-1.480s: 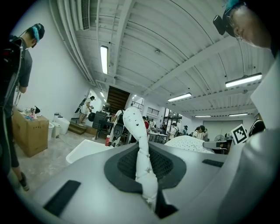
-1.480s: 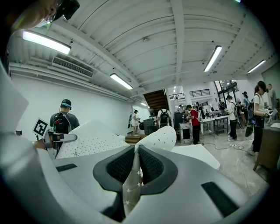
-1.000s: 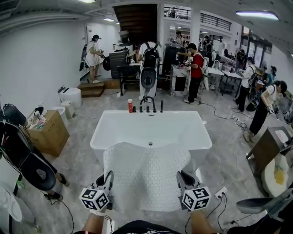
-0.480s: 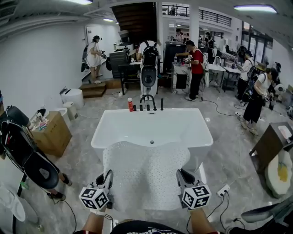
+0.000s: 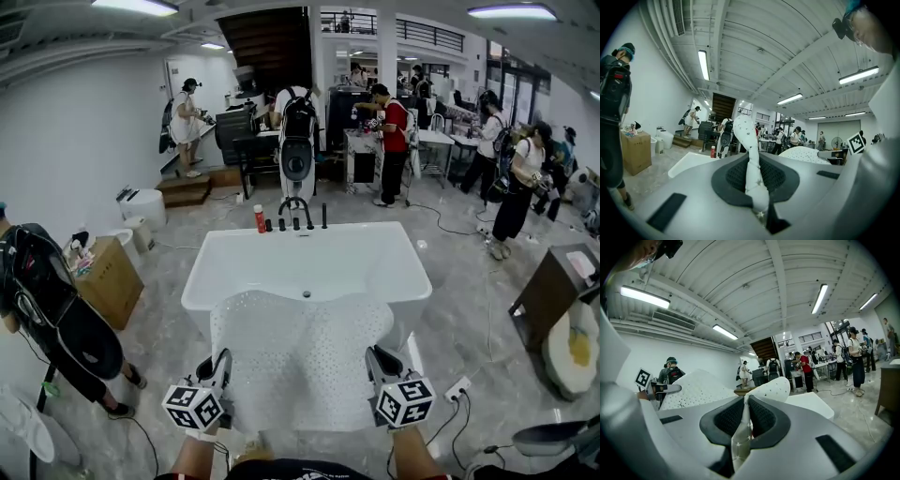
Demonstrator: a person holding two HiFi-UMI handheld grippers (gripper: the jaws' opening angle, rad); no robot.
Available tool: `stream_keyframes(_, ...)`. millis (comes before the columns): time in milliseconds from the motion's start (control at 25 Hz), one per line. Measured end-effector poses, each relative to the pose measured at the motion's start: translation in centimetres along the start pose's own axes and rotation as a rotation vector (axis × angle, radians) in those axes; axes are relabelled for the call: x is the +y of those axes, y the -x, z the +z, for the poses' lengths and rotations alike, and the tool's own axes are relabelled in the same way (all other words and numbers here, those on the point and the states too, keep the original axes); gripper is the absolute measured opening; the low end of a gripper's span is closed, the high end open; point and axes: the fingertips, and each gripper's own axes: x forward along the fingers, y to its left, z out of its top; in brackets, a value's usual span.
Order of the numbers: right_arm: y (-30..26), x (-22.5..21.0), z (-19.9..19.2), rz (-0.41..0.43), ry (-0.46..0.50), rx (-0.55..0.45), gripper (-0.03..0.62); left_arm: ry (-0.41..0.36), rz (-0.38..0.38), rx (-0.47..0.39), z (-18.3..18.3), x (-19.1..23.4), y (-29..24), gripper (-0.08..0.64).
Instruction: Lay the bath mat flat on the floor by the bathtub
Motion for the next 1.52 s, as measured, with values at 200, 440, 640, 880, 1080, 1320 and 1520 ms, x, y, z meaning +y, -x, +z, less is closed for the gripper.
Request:
stream_keyframes(200, -1.8, 1.0, -0.3, 0.013, 0.002, 0.008, 0.052, -0.004, 0.014, -0.004, 0.3, 1.4, 0.2, 0.029)
stream_keyframes(440, -4.1, 2.0, -0.7, 0.032, 0.002, 0.024, 0.052, 0.008, 0.039, 0.006, -0.2, 3.3, -0.3, 0.029)
stream_keyframes(640, -5.3, 2.3, -1.0, 0.007, 0.022, 0.053, 0.052, 0.028, 0.028, 0.009, -0.5, 5.2, -1.4, 0.029)
stream_keyframes(880, -6.9, 1.7, -1.2, -0.019, 0.039, 0.075, 0.052, 0.031, 0.007, 0.017, -0.9, 6.1, -3.5, 0.029)
stream_keyframes(1080, -8.4, 1.1, -1.3, -0.037, 0.051, 0.083, 0.052, 0.031, -0.005, 0.018, -1.1, 7.0, -5.2, 0.029)
stream_keyframes(1320, -10.0, -0.3, -1.7, -0.061, 0.043, 0.096, 0.052, 0.038, -0.004, 0.028, -1.7, 8.4, -6.8, 0.029)
stream_keyframes(1520, -11.5, -1.0, -2.2, -0.074, 0.042, 0.104, 0.052, 0.046, 0.004, 0.037, -2.5, 9.8, -7.9, 0.029)
